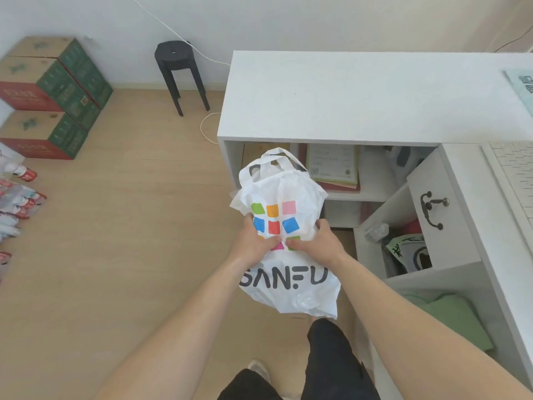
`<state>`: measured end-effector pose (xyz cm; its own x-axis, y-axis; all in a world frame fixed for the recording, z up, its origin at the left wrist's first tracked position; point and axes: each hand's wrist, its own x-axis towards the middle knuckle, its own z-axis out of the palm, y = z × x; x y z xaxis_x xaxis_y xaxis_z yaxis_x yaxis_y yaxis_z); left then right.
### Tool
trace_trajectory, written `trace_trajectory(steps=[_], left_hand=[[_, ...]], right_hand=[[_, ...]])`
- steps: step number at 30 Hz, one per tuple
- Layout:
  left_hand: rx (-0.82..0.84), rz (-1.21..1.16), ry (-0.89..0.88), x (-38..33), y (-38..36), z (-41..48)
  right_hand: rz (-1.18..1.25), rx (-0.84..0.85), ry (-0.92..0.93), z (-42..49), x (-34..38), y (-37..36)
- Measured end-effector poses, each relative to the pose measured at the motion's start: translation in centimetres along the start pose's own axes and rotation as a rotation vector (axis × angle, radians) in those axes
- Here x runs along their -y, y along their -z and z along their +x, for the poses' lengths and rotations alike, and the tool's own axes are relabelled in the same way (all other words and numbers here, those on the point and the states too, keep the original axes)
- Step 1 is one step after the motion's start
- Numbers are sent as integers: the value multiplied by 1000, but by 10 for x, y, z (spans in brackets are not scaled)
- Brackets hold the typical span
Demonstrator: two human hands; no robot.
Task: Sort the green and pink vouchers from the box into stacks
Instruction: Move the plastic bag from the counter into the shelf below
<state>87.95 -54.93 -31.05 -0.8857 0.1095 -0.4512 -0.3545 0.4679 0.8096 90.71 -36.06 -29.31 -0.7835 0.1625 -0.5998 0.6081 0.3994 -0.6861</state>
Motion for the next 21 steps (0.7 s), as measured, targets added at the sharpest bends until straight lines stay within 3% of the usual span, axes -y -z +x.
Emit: trace_trajectory(steps=[11,17,21], left_hand=[[-177,45,-186,41,-57,249],[-284,77,-308,37,-51,374],[-269,110,-362,33,-41,438]], right_hand=[[100,-52,278,257,-41,1],[40,-148,442,379,-11,1],[-41,-236,519,433,11,-5]])
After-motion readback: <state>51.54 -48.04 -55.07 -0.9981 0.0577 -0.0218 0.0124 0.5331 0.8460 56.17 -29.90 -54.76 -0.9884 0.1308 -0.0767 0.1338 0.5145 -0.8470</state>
